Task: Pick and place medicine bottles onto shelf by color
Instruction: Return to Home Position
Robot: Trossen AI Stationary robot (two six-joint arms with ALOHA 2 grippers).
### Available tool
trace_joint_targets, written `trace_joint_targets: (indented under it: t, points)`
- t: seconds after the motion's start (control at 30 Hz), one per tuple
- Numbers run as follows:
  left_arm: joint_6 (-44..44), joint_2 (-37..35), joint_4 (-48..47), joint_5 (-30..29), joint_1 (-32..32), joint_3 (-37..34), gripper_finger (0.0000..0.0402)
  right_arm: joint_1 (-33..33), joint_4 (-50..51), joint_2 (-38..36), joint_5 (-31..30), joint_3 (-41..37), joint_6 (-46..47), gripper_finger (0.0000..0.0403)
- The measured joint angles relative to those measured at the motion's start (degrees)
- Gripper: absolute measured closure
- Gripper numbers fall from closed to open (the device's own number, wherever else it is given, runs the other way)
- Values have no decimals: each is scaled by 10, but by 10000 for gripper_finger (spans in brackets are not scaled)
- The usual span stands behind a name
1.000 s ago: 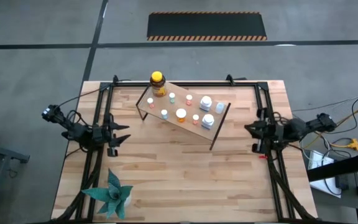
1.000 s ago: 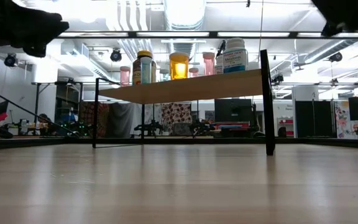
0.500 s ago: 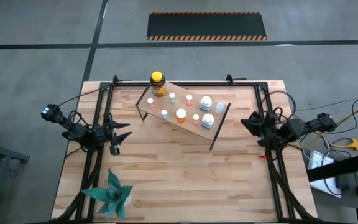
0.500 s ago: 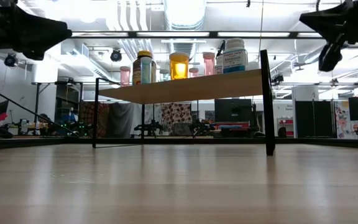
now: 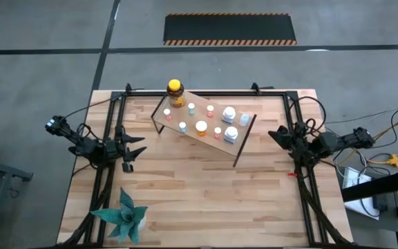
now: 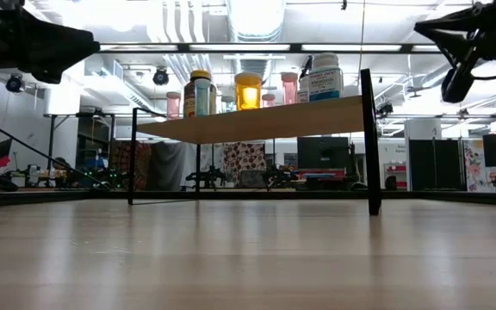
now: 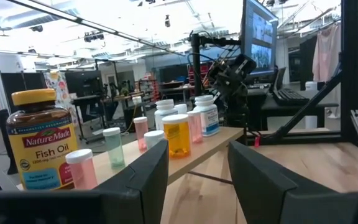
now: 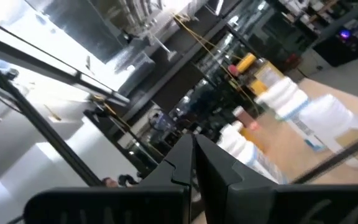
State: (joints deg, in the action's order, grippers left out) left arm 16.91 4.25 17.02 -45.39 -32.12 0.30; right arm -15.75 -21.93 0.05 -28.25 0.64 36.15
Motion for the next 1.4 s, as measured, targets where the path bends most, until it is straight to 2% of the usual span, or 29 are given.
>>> trace_joint_targets:
  t: [0.2,0.4,0.47,0.57,0.73,0.8,1.1,1.4]
  points:
    - [0,0,0,0,0,0,252,36,5,0,2,0,3,394]
    - [0,0,0,0,0,0,252,138,70,0,13,0,-22,394]
    - [0,0,0,0,0,0,252,166,114,0,36,0,-81,394]
    - [0,0,0,0,0,0,252,189,185,-1,61,0,-223,394]
    - [0,-1,1,0,0,0,252,189,181,-1,64,0,-406,394]
    - [0,-2,1,0,0,0,252,190,184,-1,64,0,-431,394]
    - [0,0,1,0,0,0,252,189,184,19,62,0,-326,394]
    - [0,0,1,0,0,0,252,189,184,19,62,0,-317,394]
